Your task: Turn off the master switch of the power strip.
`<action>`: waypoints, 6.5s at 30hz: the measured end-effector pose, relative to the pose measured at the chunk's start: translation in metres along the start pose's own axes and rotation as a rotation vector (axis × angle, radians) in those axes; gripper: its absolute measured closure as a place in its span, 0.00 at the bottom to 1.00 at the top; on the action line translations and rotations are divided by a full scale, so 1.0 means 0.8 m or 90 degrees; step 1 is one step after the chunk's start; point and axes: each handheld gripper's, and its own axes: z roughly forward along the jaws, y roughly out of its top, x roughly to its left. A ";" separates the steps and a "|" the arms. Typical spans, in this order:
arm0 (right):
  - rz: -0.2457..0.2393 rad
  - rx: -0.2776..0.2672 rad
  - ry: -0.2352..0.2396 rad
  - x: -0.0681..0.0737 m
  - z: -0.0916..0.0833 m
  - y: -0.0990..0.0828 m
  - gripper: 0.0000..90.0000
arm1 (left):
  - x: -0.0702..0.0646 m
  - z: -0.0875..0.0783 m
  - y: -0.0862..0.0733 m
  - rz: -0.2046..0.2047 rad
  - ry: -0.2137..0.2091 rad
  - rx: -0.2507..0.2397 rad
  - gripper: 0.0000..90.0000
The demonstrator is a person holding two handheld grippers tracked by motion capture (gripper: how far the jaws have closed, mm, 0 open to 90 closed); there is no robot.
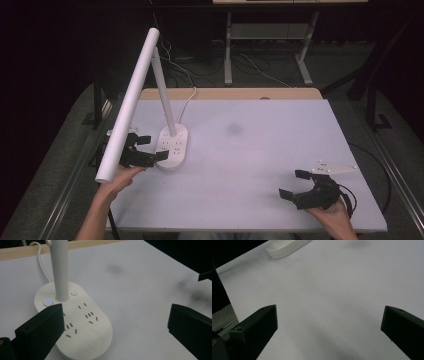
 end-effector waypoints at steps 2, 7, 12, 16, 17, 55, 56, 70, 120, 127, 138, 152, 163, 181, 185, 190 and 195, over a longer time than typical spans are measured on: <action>0.001 0.000 0.000 0.000 0.000 0.000 0.00 | 0.003 -0.001 0.003 -0.001 0.004 -0.002 0.00; -0.003 0.001 0.000 0.000 0.001 0.000 0.00 | 0.011 0.001 0.009 -0.009 0.012 -0.003 0.00; -0.002 0.000 -0.001 -0.001 0.001 0.000 0.00 | 0.019 0.005 0.017 -0.010 0.016 0.004 0.00; -0.002 0.000 -0.002 -0.001 -0.001 -0.001 0.00 | 0.025 0.009 0.022 -0.007 0.021 0.014 0.00; -0.002 0.000 -0.002 -0.001 -0.001 -0.001 0.00 | 0.027 0.010 0.023 -0.004 0.022 0.016 0.00; -0.002 0.002 -0.003 -0.003 -0.002 -0.003 0.00 | 0.090 0.037 0.052 -0.073 0.083 -0.001 0.03; -0.002 0.003 -0.004 -0.003 -0.002 -0.003 0.00 | 0.091 0.038 0.053 -0.075 0.084 0.001 0.04; -0.004 0.007 -0.005 -0.003 -0.001 -0.003 0.00 | 0.114 0.044 0.054 -0.094 0.098 0.011 0.15; -0.017 0.021 -0.004 -0.003 0.001 -0.004 0.00 | 0.123 0.089 0.034 -0.096 0.070 0.071 1.00; -0.018 0.022 -0.005 -0.003 0.002 -0.004 0.00 | 0.123 0.094 0.027 -0.098 0.070 0.080 1.00; -0.020 0.024 -0.004 -0.003 0.002 -0.004 0.00 | 0.120 0.102 0.023 -0.096 0.068 0.094 1.00; -0.020 0.031 -0.003 -0.003 0.003 -0.004 0.00 | 0.119 0.111 0.017 -0.089 0.071 0.114 1.00; -0.019 0.034 -0.001 -0.002 0.005 -0.004 0.00 | 0.122 0.112 0.010 -0.102 0.079 0.109 1.00; -0.025 0.038 0.000 0.001 0.007 -0.004 0.00 | 0.117 0.113 0.000 -0.115 0.109 0.078 1.00; -0.024 0.039 0.000 0.002 0.008 -0.005 0.00 | 0.118 0.112 -0.001 -0.143 0.107 0.073 1.00; -0.026 0.038 -0.002 0.004 0.006 -0.005 0.00 | 0.110 0.115 0.001 -0.120 0.139 0.085 1.00; -0.029 0.035 -0.005 0.003 0.005 -0.005 0.00 | 0.109 0.116 0.003 -0.143 0.144 0.091 1.00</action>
